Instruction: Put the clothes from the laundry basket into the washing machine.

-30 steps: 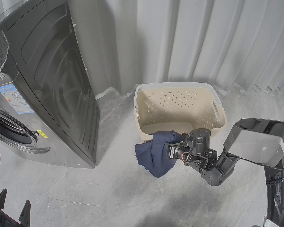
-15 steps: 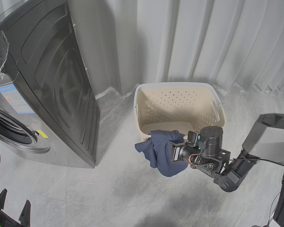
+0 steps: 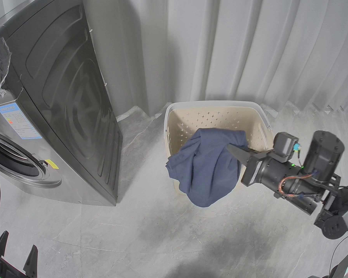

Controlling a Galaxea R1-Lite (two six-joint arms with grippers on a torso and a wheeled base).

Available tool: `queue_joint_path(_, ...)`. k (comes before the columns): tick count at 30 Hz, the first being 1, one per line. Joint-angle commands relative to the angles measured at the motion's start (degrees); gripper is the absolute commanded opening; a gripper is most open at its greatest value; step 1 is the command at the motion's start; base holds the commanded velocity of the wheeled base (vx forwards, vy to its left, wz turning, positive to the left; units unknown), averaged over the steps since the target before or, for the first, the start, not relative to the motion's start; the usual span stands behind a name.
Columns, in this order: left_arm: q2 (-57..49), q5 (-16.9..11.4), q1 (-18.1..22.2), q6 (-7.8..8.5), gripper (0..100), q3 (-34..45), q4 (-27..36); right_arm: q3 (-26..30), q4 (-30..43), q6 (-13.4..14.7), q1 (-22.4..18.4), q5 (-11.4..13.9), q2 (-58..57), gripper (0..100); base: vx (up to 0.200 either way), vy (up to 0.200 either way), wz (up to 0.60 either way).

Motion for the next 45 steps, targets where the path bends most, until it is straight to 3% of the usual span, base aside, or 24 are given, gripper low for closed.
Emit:
queue_joint_path(1,-0.57,-0.16,-0.04,0.07,100,0.84,0.0,2.81,1.21,-0.76,0.92,0.69,-10.72,0,0.0,0.0,0.0)
queue_joint_path(18,-0.57,-0.16,-0.04,0.25,100,0.84,0.08,5.36,1.3,-1.47,3.12,0.77,-10.81,0,-0.176,0.0,0.0)
queue_joint_path(24,-0.57,-0.16,-0.04,-0.01,100,0.84,0.08,5.97,0.86,-1.47,4.0,0.77,-10.55,0,0.0,0.0,0.0)
queue_joint_path(45,-0.57,-0.24,-0.04,-0.19,100,0.84,0.17,5.62,0.42,-1.2,5.67,0.77,-9.75,0,0.0,0.2,0.0)
